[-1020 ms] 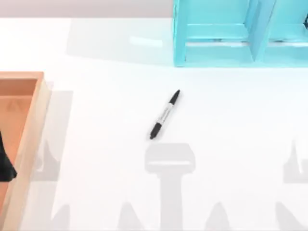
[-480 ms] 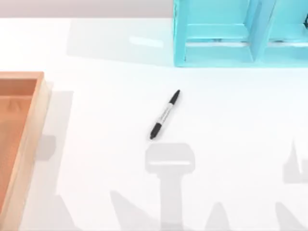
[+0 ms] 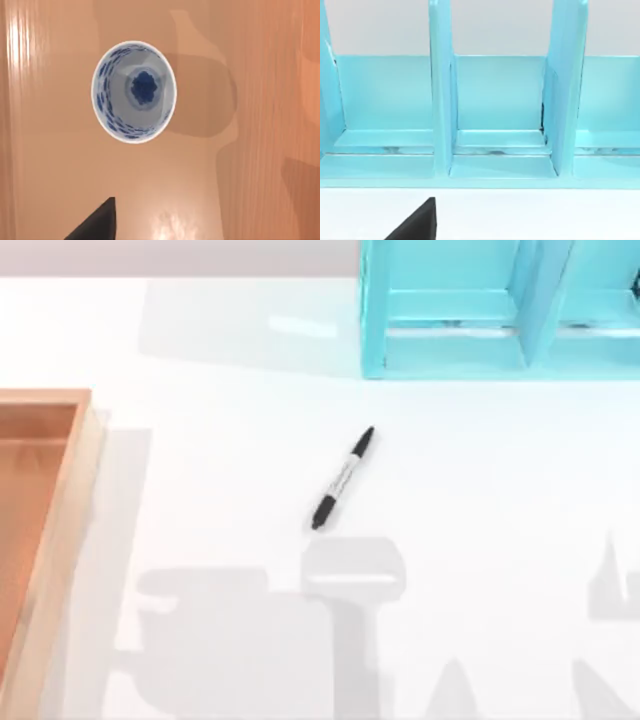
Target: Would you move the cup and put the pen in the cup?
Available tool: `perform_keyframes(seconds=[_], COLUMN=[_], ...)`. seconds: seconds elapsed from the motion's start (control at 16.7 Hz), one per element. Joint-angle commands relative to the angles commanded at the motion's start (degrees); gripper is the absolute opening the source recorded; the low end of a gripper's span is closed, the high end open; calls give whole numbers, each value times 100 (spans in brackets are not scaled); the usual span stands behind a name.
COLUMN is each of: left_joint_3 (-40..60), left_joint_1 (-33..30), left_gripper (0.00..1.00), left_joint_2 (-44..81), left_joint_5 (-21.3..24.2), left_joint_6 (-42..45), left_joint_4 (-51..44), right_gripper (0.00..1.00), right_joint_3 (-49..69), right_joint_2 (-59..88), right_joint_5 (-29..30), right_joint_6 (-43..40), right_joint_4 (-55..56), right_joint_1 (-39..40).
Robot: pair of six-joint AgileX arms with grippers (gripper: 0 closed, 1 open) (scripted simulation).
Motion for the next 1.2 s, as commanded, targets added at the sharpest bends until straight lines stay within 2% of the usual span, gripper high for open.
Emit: perform_keyframes(seconds=[0.3, 0.48, 0.9, 1.2], left_joint_3=[1724, 2321, 2393, 1643], left_joint_1=[243, 316, 312, 339], left_gripper=[100, 100, 100, 100], left_joint_2=[1742, 2235, 2293, 2499], left_joint_5=[-4, -3, -8, -7], left_joint_6=[234, 330, 341, 350], left_joint_4=[-1258, -1634, -1684, -737], right_gripper=[100, 100, 100, 100], right_joint_3=[0, 0, 0, 0], right_joint_2=[0, 0, 0, 0], right_joint_5=[0, 0, 0, 0], right_joint_6=[0, 0, 0, 0], right_joint_4=[0, 0, 0, 0], right_joint_1=[0, 0, 0, 0])
